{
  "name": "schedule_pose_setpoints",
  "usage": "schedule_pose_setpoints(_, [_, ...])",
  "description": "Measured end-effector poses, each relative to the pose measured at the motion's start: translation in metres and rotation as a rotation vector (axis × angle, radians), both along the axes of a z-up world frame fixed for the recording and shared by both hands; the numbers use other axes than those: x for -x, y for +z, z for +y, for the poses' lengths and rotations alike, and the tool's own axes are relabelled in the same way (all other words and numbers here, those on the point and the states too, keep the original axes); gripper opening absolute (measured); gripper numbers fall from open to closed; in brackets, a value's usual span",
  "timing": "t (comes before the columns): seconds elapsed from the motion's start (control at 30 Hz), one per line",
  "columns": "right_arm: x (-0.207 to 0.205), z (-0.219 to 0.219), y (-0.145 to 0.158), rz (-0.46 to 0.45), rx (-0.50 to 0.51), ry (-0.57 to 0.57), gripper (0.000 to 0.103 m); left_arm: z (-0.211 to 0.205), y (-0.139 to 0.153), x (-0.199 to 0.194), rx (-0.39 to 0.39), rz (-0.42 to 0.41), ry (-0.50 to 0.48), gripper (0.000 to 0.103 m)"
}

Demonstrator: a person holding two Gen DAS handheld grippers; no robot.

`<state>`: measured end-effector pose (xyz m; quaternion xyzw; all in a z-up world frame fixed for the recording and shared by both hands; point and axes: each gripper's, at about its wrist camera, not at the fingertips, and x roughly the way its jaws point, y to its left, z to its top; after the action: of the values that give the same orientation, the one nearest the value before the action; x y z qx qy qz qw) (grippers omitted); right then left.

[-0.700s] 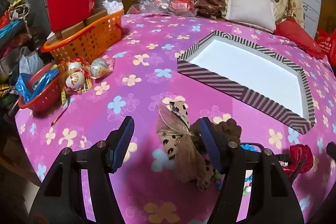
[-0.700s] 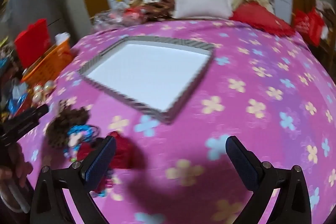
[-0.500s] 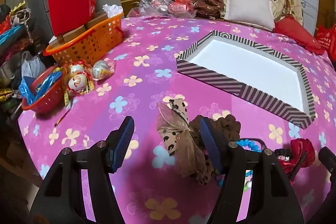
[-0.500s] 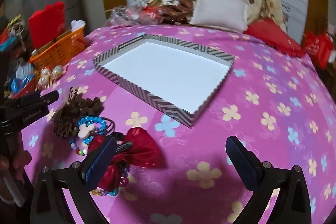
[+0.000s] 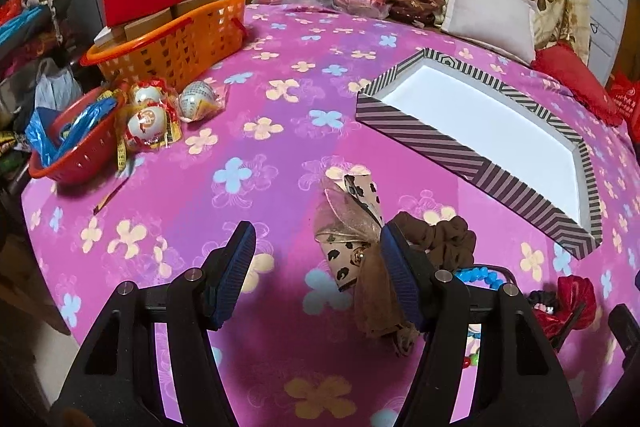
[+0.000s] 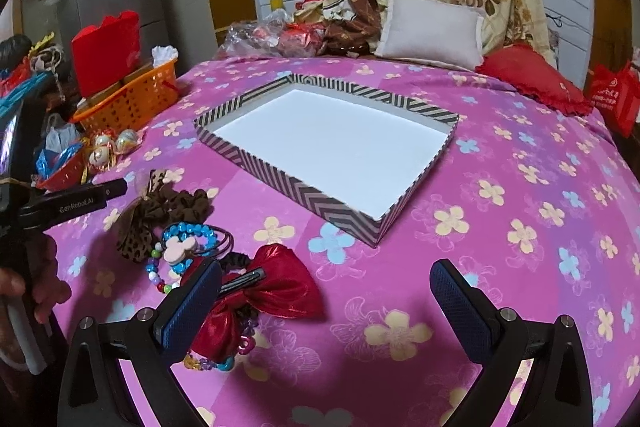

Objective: Organize jewelry
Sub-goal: 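Hover left tool over leopard bow while right tool nears Mickey hair tie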

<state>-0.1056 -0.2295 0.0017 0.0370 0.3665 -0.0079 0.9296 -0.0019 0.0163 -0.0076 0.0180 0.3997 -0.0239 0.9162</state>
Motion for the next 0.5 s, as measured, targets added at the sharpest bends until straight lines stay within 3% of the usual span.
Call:
schedule_pose_setpoints(0.27, [0.002,0.01,-0.002,-0.002,0.063,0.03,0.103,-0.008,0.0,0.002,-0.001,-0.005,-0.041,0.065])
schedule_pose_setpoints(0.5, [0.001,0.009,-0.003,-0.002,0.046,0.037,0.103,-0.017,0.001,0.006,-0.011,-0.015,-0.076,0.065])
